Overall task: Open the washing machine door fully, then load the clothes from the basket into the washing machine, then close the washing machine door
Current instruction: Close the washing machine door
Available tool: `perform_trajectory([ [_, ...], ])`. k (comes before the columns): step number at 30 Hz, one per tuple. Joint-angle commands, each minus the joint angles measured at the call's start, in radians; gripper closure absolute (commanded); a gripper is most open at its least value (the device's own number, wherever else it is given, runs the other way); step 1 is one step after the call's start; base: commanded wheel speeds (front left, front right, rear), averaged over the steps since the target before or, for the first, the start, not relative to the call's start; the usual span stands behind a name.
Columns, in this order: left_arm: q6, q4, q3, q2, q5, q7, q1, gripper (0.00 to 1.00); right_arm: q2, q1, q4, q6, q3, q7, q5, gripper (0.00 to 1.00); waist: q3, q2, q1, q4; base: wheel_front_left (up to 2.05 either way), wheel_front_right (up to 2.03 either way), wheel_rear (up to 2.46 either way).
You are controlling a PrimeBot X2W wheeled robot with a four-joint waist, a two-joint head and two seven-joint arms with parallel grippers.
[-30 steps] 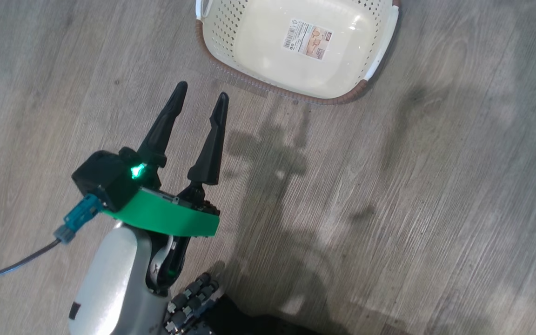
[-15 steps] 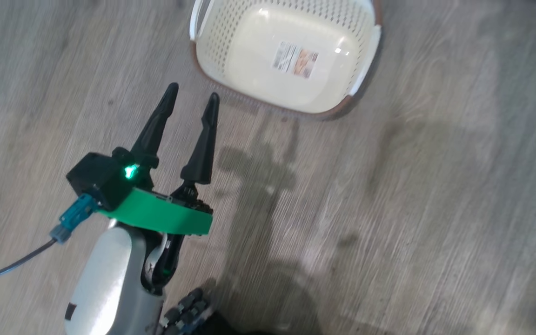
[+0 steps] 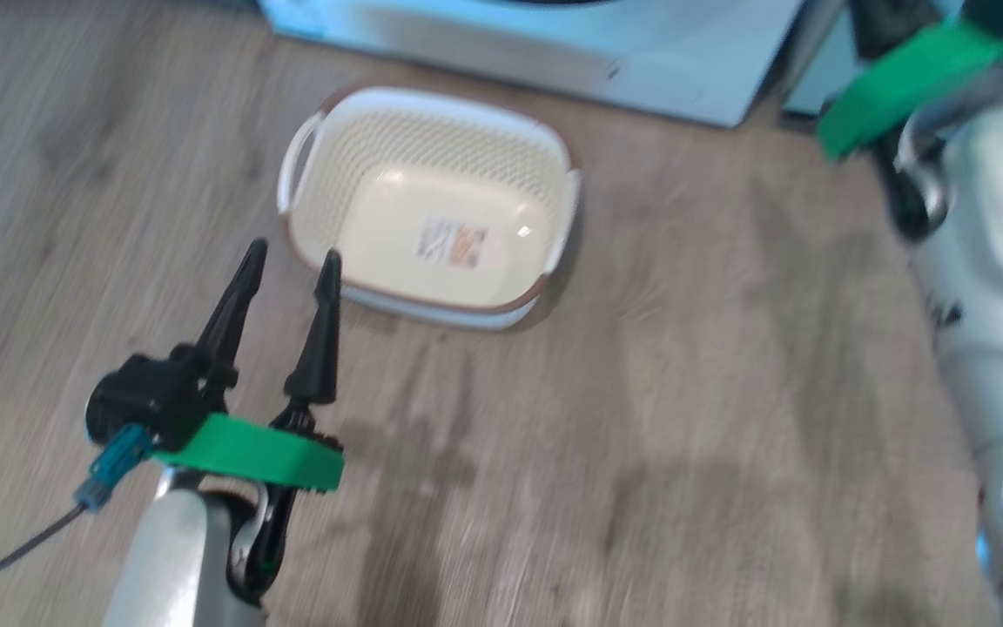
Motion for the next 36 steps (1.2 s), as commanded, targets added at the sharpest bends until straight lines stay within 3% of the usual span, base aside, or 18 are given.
perform_trajectory([
  [1, -0.005, -0.029, 0.049, 0.014, 0.010, -0.009, 0.005, 0.00, 0.025, 0.041, -0.058, -0.008, 0.013, -0.006, 0.019, 1.00, -0.092, -0.0001, 0.0000, -0.090, 0.00, 0.00, 0.00],
  [13, -0.011, -0.035, 0.123, 0.014, 0.000, -0.009, 0.091, 0.00, 0.093, 0.451, -0.357, -0.008, -0.125, -0.006, 0.054, 1.00, -0.214, -0.0001, 0.0000, -0.193, 0.00, 0.00, 0.00],
  [20, -0.010, -0.042, 0.138, 0.014, -0.013, -0.009, 0.115, 0.00, 0.129, 0.592, -0.477, -0.008, -0.163, -0.006, 0.052, 1.00, -0.245, -0.0001, 0.0000, -0.224, 0.00, 0.00, 0.00],
  [36, 0.007, 0.020, 0.136, 0.014, -0.029, -0.009, 0.185, 0.00, 0.149, 0.797, -0.551, -0.008, -0.188, -0.006, 0.064, 1.00, -0.302, -0.0001, 0.0000, -0.242, 0.00, 0.00, 0.00],
])
